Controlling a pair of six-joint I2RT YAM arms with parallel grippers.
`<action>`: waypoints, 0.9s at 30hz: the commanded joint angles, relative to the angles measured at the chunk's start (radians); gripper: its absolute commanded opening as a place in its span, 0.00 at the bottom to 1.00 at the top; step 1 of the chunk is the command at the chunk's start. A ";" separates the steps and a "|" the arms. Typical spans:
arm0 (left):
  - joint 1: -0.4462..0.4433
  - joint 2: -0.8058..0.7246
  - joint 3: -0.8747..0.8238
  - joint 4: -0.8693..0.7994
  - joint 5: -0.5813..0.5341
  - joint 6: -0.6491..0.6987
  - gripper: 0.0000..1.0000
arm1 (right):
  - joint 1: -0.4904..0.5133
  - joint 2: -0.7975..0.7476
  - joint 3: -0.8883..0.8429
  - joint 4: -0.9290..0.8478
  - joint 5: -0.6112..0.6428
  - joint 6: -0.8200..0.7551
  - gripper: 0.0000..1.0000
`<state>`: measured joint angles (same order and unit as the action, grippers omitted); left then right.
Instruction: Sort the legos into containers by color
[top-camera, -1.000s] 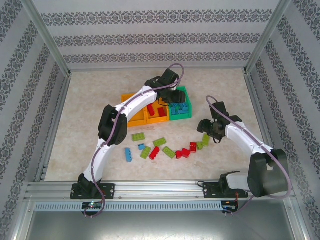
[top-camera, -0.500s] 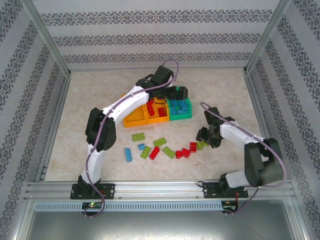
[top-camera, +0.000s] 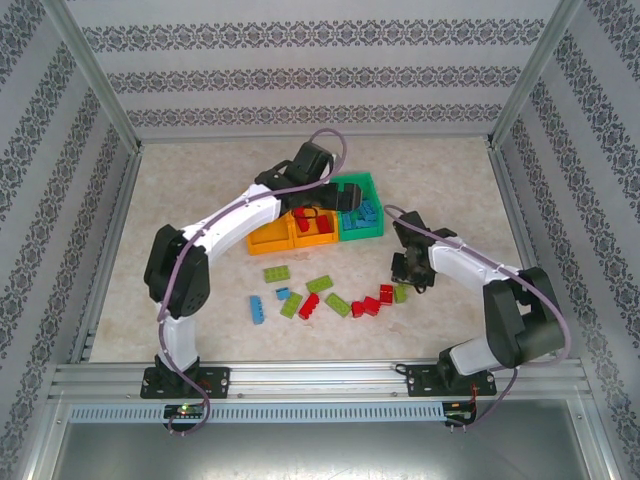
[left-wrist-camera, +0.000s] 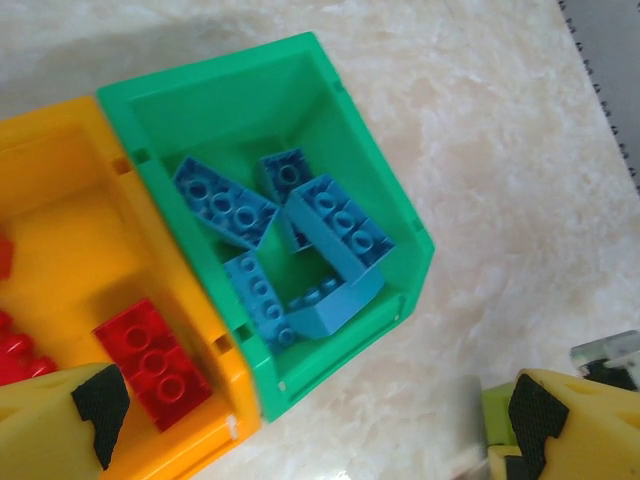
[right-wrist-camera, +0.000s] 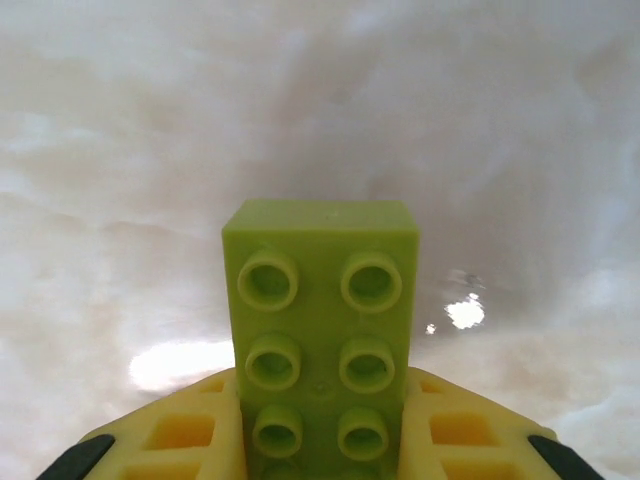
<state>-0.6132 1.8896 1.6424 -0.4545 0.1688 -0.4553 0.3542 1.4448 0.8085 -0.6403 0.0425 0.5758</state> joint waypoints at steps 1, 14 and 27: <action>0.006 -0.129 -0.101 0.091 -0.136 0.050 0.99 | 0.054 -0.075 0.073 0.038 0.057 -0.011 0.18; 0.220 -0.456 -0.498 0.033 -0.338 -0.083 0.99 | 0.239 0.200 0.405 0.464 -0.432 0.009 0.20; 0.367 -0.612 -0.705 -0.105 -0.359 -0.120 0.99 | 0.339 0.585 0.769 0.456 -0.514 0.073 0.23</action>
<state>-0.2649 1.2911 0.9565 -0.4828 -0.1764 -0.5518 0.6922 1.9846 1.5154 -0.1745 -0.4538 0.6151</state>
